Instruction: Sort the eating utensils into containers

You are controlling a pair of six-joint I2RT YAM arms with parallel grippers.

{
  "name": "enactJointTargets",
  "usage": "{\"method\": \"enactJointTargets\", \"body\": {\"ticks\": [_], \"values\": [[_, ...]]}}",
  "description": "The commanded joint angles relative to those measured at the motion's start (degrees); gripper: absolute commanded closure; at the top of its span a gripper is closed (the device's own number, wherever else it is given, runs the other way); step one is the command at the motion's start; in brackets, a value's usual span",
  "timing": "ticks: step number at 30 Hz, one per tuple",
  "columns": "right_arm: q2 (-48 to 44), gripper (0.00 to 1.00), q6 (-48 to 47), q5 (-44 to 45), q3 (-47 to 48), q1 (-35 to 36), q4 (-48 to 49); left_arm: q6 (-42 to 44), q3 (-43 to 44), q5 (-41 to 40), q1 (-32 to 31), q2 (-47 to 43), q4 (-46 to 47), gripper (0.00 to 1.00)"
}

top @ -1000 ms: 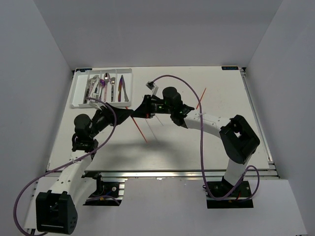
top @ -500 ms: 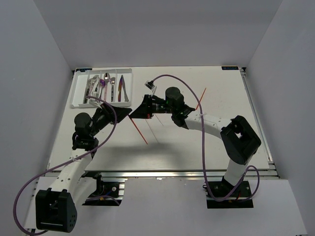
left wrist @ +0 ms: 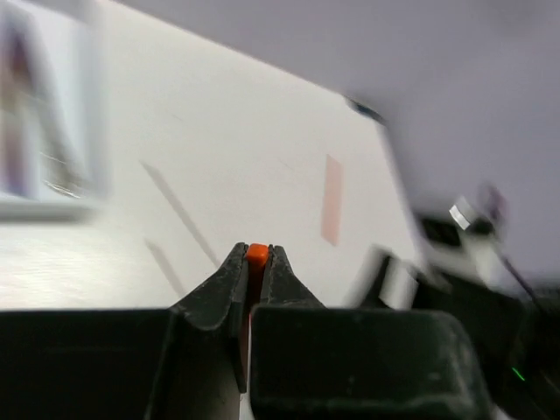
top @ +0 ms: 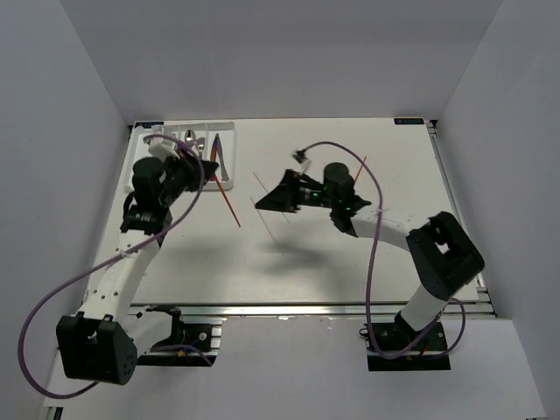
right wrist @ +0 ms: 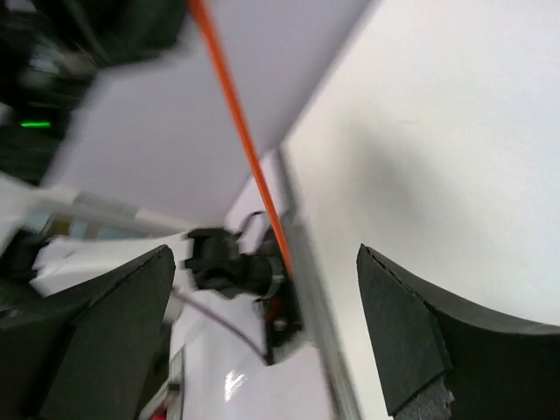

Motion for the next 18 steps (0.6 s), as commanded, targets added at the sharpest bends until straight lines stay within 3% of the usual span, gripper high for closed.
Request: {"method": "enactJointTargets", "body": {"ticks": [1,5,8,11,13,14,15,18], "values": [[-8.62,0.11,-4.38,5.56,-8.0,-8.24,-4.06,17.42,13.17,-34.56,0.28,6.67,-25.49,1.0],[-16.29,0.11,-16.33,15.57,-11.0,-12.91,-18.33,28.73,30.63,-56.69,1.16,21.17,-28.79,1.0],[-19.99,0.11,-21.54,16.65,-11.96,-13.18,-24.39,39.44,39.71,-65.09,2.39,30.58,-22.66,1.0],[-23.85,0.11,-22.26,13.85,-16.7,-13.18,-24.42,53.49,43.43,-66.77,5.2,37.7,-11.15,1.0],[-27.63,0.11,-23.05,13.14,-19.78,-13.0,-24.24,57.15,44.84,-66.26,9.75,42.09,-1.6,1.0],[-28.86,0.11,-23.49,13.48,-22.31,-13.09,-24.85,57.25,45.46,-64.08,11.69,43.33,0.37,1.0],[-31.31,0.11,-25.06,13.66,-23.21,-13.0,-25.47,57.16,45.55,-56.05,15.1,44.22,2.65,1.0],[-34.49,0.11,-27.88,14.8,-24.71,-13.0,-28.36,60.76,47.47,-51.41,16.98,48.43,8.82,1.0]]}}
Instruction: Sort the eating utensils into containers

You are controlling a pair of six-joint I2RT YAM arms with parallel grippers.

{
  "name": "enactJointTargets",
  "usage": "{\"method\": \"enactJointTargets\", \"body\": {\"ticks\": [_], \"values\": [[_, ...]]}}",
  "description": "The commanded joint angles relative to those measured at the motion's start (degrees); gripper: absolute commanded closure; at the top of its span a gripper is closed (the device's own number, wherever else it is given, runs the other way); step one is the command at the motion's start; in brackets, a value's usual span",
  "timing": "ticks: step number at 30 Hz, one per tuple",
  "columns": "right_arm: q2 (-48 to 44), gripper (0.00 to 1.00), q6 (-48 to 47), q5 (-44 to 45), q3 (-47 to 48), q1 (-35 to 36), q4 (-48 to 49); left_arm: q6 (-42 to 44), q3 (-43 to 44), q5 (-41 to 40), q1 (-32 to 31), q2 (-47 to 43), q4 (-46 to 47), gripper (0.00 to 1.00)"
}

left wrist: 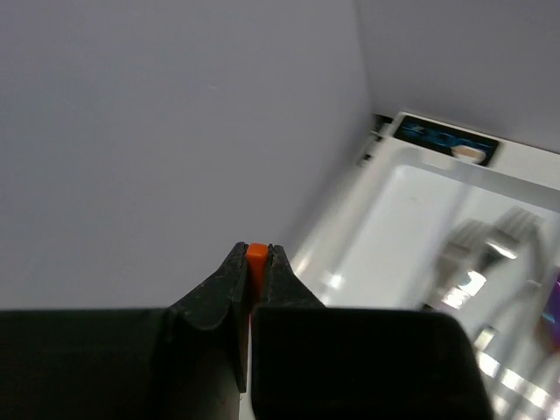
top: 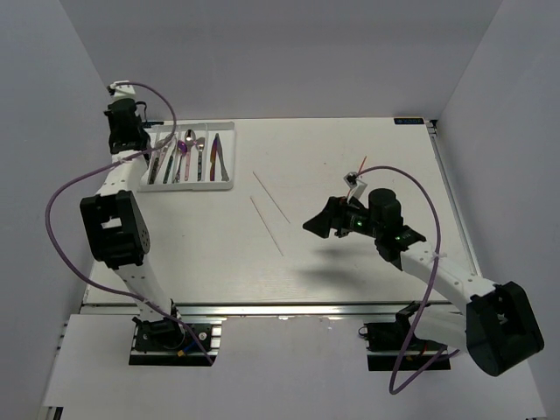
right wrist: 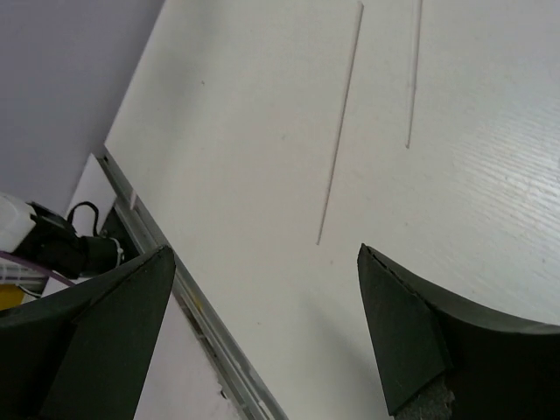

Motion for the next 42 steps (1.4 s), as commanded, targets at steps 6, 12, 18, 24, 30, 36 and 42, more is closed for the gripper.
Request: {"method": "enactJointTargets", "body": {"ticks": [6,12,18,24,30,36,42], "values": [[-1.15,0.11,-3.64,-3.33,-0.78,0.35,0.25,12.27,2.19,8.29,3.06,4.73,18.37,1.0],[0.44,0.11,-4.87,-1.76,-0.69,1.06,-0.97,9.9,3.59,8.29,3.15,8.85,19.79,1.0],[0.8,0.11,-5.66,0.52,-0.08,1.23,-1.77,6.74,5.26,9.78,3.15,13.07,19.97,1.0],[1.06,0.11,-6.54,1.76,0.19,1.23,-2.82,5.77,2.19,10.48,3.33,14.93,22.33,1.0],[1.33,0.11,-6.63,1.76,0.1,1.23,-2.82,6.99,0.61,8.91,3.33,16.33,23.39,0.8],[1.5,0.11,-6.89,2.37,0.36,1.23,-3.26,5.94,-0.71,6.71,3.41,16.07,24.88,0.42],[1.85,0.11,-8.21,5.97,1.07,1.23,-5.02,1.65,-1.76,6.79,3.41,11.77,25.41,0.23]]}}
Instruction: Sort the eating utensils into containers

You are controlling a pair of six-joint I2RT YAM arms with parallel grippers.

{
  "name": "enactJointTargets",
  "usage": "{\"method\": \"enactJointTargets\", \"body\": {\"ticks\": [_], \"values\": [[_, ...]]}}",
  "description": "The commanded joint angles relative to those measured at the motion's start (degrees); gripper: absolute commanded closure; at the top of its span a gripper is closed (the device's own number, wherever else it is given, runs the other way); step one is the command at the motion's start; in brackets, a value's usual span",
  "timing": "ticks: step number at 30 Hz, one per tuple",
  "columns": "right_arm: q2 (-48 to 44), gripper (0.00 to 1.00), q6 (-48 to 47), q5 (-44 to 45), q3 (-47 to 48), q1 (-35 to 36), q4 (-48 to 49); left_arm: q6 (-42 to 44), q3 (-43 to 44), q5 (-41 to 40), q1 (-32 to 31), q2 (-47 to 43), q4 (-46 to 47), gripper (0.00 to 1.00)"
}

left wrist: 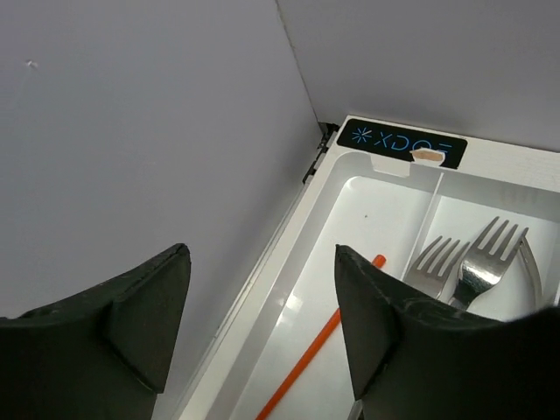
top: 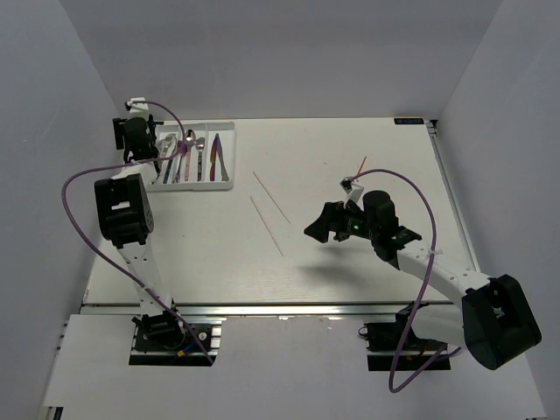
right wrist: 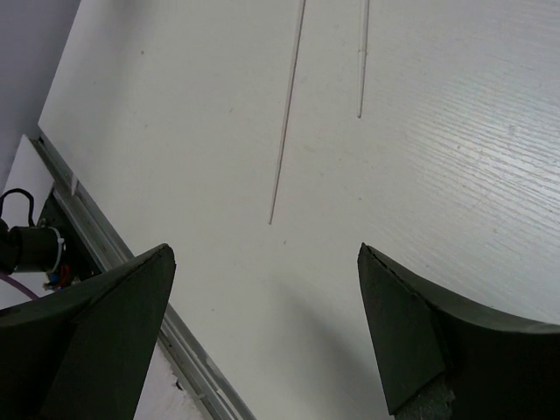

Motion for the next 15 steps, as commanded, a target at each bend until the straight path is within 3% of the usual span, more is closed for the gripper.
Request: {"method": "enactJointTargets", "body": {"ticks": [1,3,4,10,15], "values": [[0.67,0.11,-1.98,2.87,2.33,0.36,-0.61,-3.85,-1.4,0.17,0.27,-6.13,1.48,0.21],[1.37,0.11,-2.94,5.49,2.51,0.62,-0.6,-6.3,-0.52,0.87,0.27,-8.15,-1.06,0.18],[3.38,0.11,-3.65,7.17,3.99,0.8,-1.3,-9.97,0.18,1.05,0.27,-10.6,-3.08,0.02],[19.0,0.11,-12.35,27.28,17.78,8.17,-14.12,-28.33,5.98,5.18,0.27,-20.28,-21.36,0.02],[29.57,0.15,-15.34,35.12,33.51,15.47,-18.97,-41.96,4.06,12.12,0.27,-29.95,-32.96,0.02]]}}
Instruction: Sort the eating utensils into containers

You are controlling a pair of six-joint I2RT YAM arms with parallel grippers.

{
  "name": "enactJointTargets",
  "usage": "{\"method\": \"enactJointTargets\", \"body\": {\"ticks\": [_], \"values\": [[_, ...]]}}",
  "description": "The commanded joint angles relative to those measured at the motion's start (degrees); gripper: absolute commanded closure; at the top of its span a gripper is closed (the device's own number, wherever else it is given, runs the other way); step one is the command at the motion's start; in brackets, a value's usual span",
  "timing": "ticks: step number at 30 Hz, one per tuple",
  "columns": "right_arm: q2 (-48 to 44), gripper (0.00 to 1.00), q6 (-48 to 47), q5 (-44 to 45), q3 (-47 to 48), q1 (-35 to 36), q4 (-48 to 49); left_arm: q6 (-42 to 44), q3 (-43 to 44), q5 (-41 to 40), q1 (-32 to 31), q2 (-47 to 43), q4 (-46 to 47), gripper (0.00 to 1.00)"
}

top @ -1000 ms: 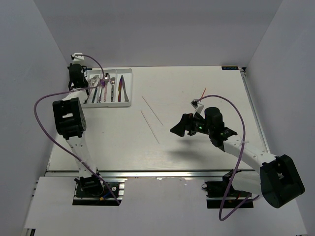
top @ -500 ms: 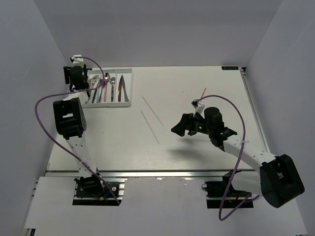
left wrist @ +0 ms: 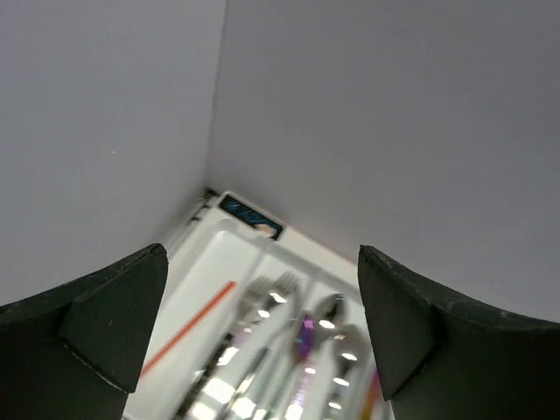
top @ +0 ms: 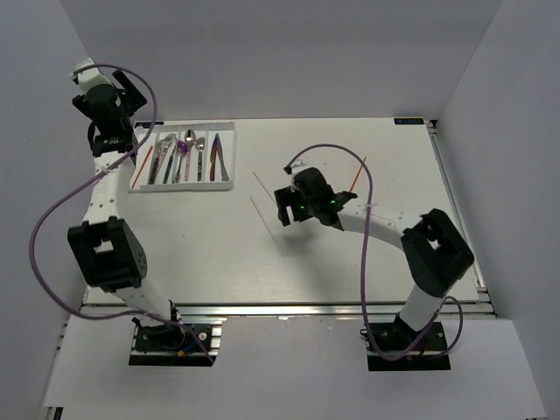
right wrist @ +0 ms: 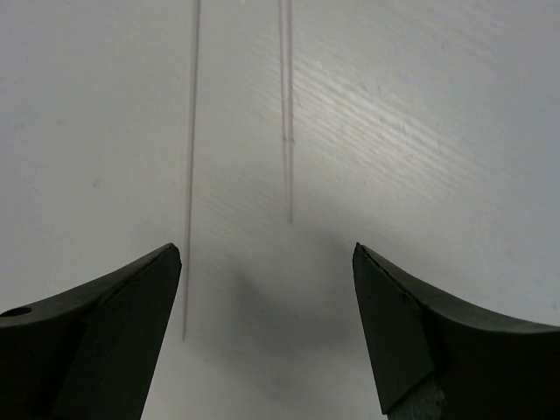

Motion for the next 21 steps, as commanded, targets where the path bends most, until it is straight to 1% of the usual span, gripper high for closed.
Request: {"method": "enactJointTargets", "body": {"ticks": [1,2,3,4,5,6,7,9,11,12,13,16,18,21], "values": [[7.04,0.16,-4.28,9.51,9.74,3.8,-4.94,-14.26,0.14,6.5,0.13,-8.12,-11.81,0.02],[9.52,0.22,-4.46,10.13,12.64,5.2,-6.25,-15.05,-0.91,8.52,0.22,-9.44,-14.79,0.02],[11.98,0.25,-4.55,10.66,18.67,5.74,-7.31,-15.5,-2.22,10.37,0.22,-12.58,-16.04,0.02],[16.79,0.28,-4.55,10.75,21.87,6.35,-10.37,-15.5,-6.41,13.34,0.13,-14.44,-16.92,0.02],[19.1,0.32,-4.55,11.19,24.51,7.4,-11.27,-15.07,-9.15,13.98,0.22,-16.46,-17.89,0.02],[20.95,0.33,-4.72,12.06,29.06,7.94,-11.8,-13.5,-12.14,14.51,0.13,-20.66,-17.72,0.02],[24.45,0.33,-4.81,12.33,31.11,8.46,-12.5,-12.7,-18.17,14.52,0.13,-22.88,-17.46,0.02],[27.19,0.35,-5.07,13.21,34.36,9.43,-13.47,-11.2,-23.74,12.59,0.05,-28.75,-16.06,0.02],[31.23,0.39,-5.51,13.21,39.11,9.78,-14.35,-10.67,-28.32,10.39,0.13,-31.15,-15.09,0.02],[33.95,0.41,-5.78,13.56,42.95,9.79,-15.14,-10.15,-28.86,10.56,0.13,-32.2,-15.08,0.02],[35.19,0.41,-5.95,13.82,44.65,9.79,-15.93,-10.23,-29.04,10.91,0.13,-32.3,-15.17,0.02],[38.88,0.44,-8.15,14.27,47.99,9.88,-16.64,-10.05,-28.61,13.1,0.05,-31.87,-15.52,0.02],[40.82,0.5,-9.11,14.09,51.51,9.88,-18.64,-10.05,-28.78,13.99,0.05,-31.6,-15.44,0.02],[43.37,0.53,-8.95,13.83,53.19,9.87,-19.89,-9.97,-28.43,14.95,0.13,-31.16,-15.88,0.02]]}}
